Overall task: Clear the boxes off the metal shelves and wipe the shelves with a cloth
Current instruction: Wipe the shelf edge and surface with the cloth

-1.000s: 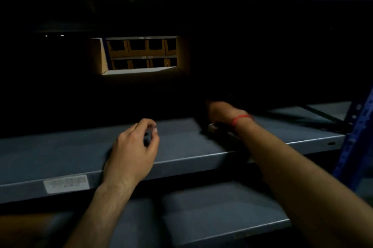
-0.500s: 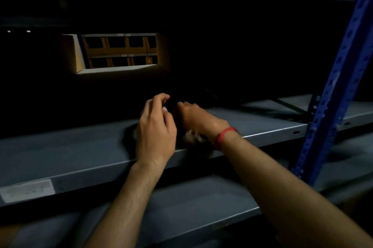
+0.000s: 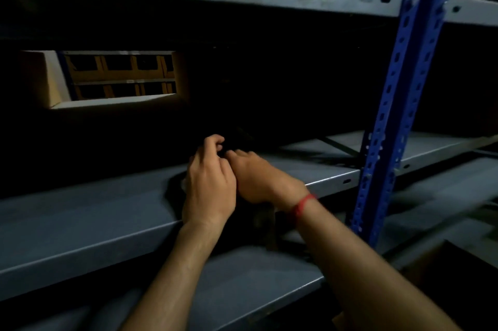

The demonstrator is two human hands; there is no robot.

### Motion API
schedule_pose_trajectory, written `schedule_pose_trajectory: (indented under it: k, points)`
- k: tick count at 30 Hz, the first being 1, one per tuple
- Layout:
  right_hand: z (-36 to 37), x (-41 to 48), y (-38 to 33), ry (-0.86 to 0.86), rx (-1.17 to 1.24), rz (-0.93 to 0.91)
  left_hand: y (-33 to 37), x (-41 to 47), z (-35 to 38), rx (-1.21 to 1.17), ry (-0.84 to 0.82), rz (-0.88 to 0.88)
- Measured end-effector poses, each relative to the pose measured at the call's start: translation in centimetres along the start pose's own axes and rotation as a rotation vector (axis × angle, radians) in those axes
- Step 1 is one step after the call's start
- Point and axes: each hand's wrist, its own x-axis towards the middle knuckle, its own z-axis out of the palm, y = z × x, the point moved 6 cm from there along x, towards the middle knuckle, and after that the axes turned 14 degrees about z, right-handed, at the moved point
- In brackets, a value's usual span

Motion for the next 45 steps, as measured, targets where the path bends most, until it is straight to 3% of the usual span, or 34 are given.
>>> schedule_pose_trajectory:
  k: [4,6,9,11,14,17,19,21,24,29,33,37,39,42,45]
  points:
    - [0.5,6.4,5.8,-0.101,0.148,0.21,0.6,-0.2,0.3,0.088,-0.08,0.079]
    - [0.0,6.7,11.3,-0.119,0.1,0.351,0.8,-0.3,0.9,0.157,-0.166,0.106]
    - [-1.2,5.1,19.7,-0.016,-0.072,0.546,0.6,-0.4,1.1,0.203,-0.232,0.082]
    - [-1.2,3.2,21.2,0.003,-0.122,0.608,0.7,-0.4,1.4,0.228,-0.257,0.078]
    - [-0.8,0.0,16.7,0.044,-0.054,0.534,0.9,-0.2,1.8,0.26,-0.282,0.058]
    - [-0.1,-1.1,7.7,0.096,0.059,0.235,1.1,-0.3,2.5,0.234,-0.324,0.077]
    - [0.7,1.3,4.9,0.004,0.132,0.121,1.0,-0.2,2.7,0.206,-0.335,0.094]
    - [1.0,4.9,7.1,-0.033,0.13,0.173,1.0,-0.2,2.5,0.189,-0.312,0.105]
    - [-0.2,6.8,15.1,-0.003,0.021,0.44,1.2,-0.4,2.1,0.167,-0.264,0.117]
    - [-2.2,2.2,21.3,0.039,-0.319,0.739,0.7,-0.4,2.1,0.181,-0.246,0.077]
    - [-2.6,-2.5,16.0,0.134,-0.231,0.651,0.4,-0.4,2.1,0.176,-0.232,0.016]
    - [-1.1,-3.6,5.8,0.266,-0.093,0.265,0.7,-0.3,2.0,0.187,-0.249,0.037]
    - [-1.0,-2.2,7.4,0.239,0.004,0.216,0.8,-0.3,1.9,0.198,-0.258,0.048]
    - [-1.8,-2.4,15.3,0.282,-0.003,0.327,0.8,-0.4,1.6,0.206,-0.235,0.063]
    - [-2.2,-7.2,18.9,0.541,0.042,0.337,0.9,-0.6,1.8,0.215,-0.245,0.051]
